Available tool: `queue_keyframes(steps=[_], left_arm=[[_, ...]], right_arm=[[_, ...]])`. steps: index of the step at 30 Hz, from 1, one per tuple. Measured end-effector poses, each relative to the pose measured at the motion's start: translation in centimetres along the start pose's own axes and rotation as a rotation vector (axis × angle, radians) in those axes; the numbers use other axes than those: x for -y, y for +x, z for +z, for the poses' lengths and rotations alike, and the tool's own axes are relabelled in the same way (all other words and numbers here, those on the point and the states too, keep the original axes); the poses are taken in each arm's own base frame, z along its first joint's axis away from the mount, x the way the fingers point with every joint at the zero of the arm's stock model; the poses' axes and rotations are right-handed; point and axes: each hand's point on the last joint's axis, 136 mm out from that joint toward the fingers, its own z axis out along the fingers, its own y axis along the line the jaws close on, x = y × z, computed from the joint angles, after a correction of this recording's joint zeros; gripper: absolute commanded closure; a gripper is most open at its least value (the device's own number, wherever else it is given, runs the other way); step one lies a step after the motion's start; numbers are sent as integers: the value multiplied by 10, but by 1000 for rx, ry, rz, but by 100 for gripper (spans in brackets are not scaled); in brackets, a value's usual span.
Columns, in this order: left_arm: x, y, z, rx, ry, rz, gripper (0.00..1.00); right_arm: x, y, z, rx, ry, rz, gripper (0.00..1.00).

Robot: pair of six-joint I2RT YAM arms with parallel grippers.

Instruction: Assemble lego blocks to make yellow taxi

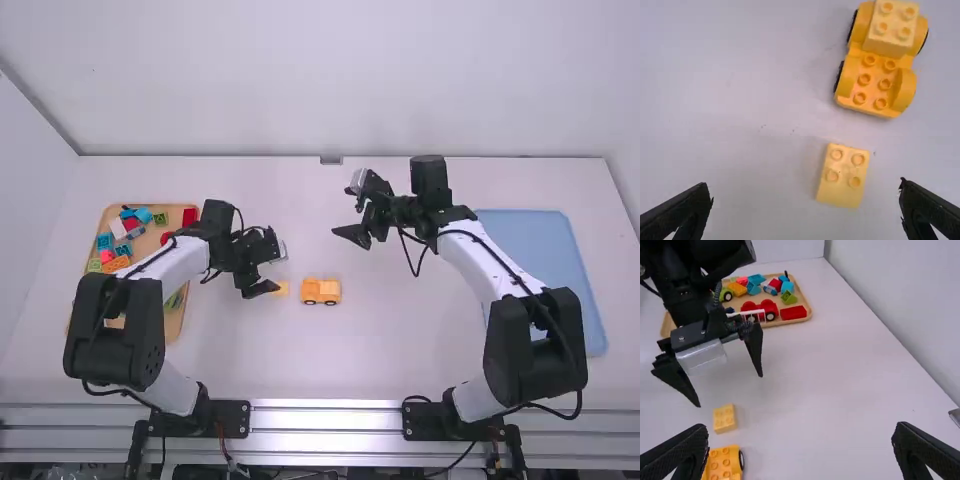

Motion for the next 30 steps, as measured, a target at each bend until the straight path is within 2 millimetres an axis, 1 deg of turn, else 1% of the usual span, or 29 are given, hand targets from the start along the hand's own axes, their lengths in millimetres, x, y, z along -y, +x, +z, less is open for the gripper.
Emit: queue_keyframes(steps=[4,5,8,12,14,18,20,24,27,28,30], left_arm=[[4,-9,0,58,23,38,1],[8,-11,0,90,38,77,1],[16,-8,1,158,59,125,1],[12,4,8,262,56,103,1],[14,12,13,299,75,67,1],[22,20,22,334,112,59,1],[24,22,26,340,116,80,1],[20,26,36,355,104,116,1],[25,31,44,369,130,99,0],[27,33,46,373,142,93,2],[30,36,49,383,151,98,13]], right_arm=[[0,1,0,-2,-1,-9,2],[-1,1,0,-4,-4,-6,2],[-4,6,0,-19,-15,3,2],[-11,13,-1,-45,-38,-7,2],[-13,15,-1,-49,-43,-20,2],[-14,16,-1,-53,-46,-34,2],[-14,16,-1,-54,-48,-35,2],[-15,17,-1,-56,-50,-39,2],[-14,16,-1,-53,-48,-49,2],[-14,16,-1,-52,-47,-52,2],[-14,16,-1,-52,-47,-54,2]])
